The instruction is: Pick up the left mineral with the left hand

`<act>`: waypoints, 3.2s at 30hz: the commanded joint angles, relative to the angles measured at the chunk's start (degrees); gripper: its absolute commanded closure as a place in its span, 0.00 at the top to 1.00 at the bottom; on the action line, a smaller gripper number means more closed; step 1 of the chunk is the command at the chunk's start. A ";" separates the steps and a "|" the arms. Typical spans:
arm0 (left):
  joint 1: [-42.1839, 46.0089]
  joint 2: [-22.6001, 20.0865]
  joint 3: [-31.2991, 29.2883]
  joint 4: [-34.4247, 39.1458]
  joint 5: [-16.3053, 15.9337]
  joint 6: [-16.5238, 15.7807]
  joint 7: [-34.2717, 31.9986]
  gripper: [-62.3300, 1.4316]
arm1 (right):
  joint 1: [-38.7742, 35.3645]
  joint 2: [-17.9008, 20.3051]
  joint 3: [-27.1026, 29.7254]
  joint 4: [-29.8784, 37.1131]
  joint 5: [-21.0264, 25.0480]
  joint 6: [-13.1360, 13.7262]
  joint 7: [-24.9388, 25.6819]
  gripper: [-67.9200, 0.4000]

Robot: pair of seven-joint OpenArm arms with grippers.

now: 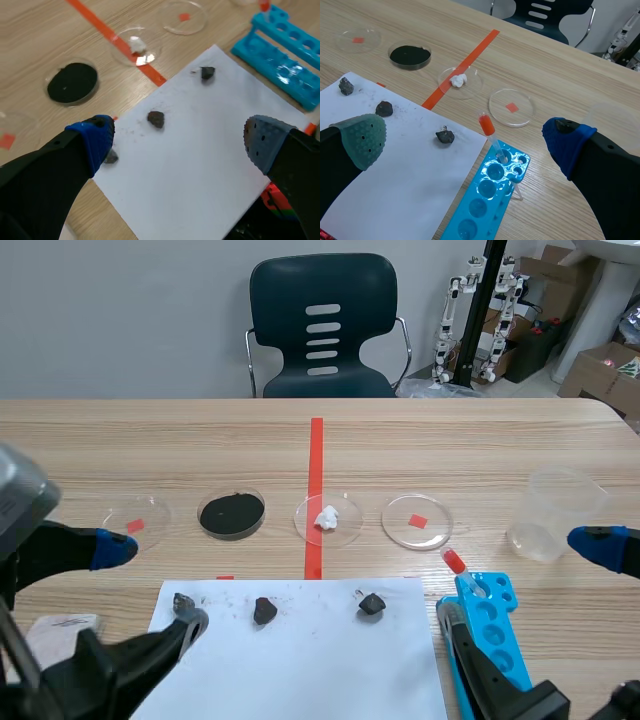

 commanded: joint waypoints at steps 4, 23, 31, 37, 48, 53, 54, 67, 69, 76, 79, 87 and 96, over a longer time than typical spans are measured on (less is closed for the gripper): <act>-8.63 0.81 5.92 0.46 -4.04 11.04 10.21 0.87 | 0.50 0.46 0.09 0.31 0.37 0.00 0.85 1.00; -39.32 6.99 20.68 -13.44 -5.14 38.05 48.65 0.87 | 0.50 0.44 0.09 0.31 0.37 0.00 0.85 1.00; -45.20 9.18 24.44 -22.58 -5.35 39.41 52.98 0.87 | 0.50 0.44 0.09 0.31 0.37 0.00 0.85 1.00; -47.58 11.34 25.33 -28.06 -5.14 39.52 53.02 0.87 | 0.50 0.44 0.09 0.31 0.37 0.00 0.85 1.00; -50.23 14.95 25.33 -35.60 -4.20 39.52 52.19 0.87 | 0.50 0.44 0.09 0.31 0.37 0.00 0.85 1.00; -50.23 16.28 25.33 -36.96 -3.30 40.37 50.69 0.87 | 0.50 0.44 0.09 0.31 0.37 0.00 0.85 1.00; -50.23 16.50 25.33 -37.11 -3.13 40.37 50.64 0.87 | 0.50 0.44 0.09 0.31 0.37 0.00 0.85 1.00; -50.23 17.16 25.33 -40.83 -0.70 40.37 49.90 0.86 | 0.50 0.44 0.09 0.31 0.37 0.00 0.85 1.00; -50.23 17.16 25.33 -41.31 -0.74 40.37 49.33 0.86 | 0.50 0.44 0.09 0.31 0.37 0.00 0.85 1.00; -50.23 17.16 25.33 -41.35 -0.76 40.37 49.35 0.86 | 0.50 0.44 0.09 0.31 0.37 0.00 0.85 1.00; -50.23 17.16 25.33 -41.35 -0.76 40.37 49.35 0.79 | 0.50 0.44 0.09 0.31 0.37 0.00 0.85 1.00; -50.23 17.16 25.33 -41.35 -0.76 40.37 49.62 0.51 | 0.50 0.44 0.09 0.31 0.37 0.00 0.85 1.00; -50.23 17.16 25.33 -41.35 -0.76 40.37 49.62 0.27 | 0.50 0.44 0.09 0.31 0.37 0.00 0.85 1.00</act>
